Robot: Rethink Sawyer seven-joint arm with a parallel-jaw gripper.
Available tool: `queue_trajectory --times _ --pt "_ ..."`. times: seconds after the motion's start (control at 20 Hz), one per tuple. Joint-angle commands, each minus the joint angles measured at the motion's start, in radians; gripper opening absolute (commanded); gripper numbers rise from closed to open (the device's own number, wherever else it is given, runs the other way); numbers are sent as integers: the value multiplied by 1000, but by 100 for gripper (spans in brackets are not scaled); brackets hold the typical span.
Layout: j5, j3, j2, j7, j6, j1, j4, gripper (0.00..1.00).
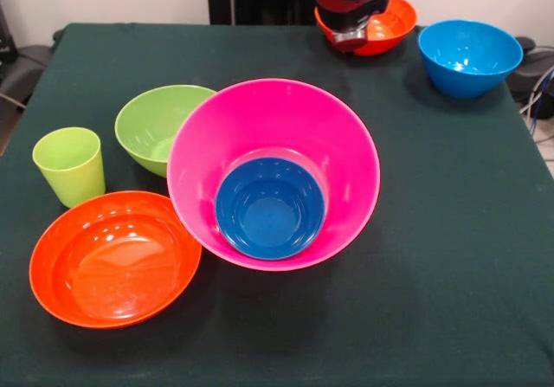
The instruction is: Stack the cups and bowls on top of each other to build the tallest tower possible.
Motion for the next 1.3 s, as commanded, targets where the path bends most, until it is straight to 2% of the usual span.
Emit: queue_trajectory --times 0.05,0.75,0.95,1.0,1.05,1.1,1.3 --pt "-56 43 52 -81 -63 -14 -126 100" --pt "-73 54 113 -69 -147 -26 -145 100" --pt "-129 27 108 -77 -200 5 -151 100" --pt "-143 20 107 -80 -213 12 -152 0" --pt "-146 24 104 -89 -190 9 -155 0" --pt "-123 61 108 -108 -158 -33 -144 0" --pt "-120 78 106 -113 -143 -61 -138 0"
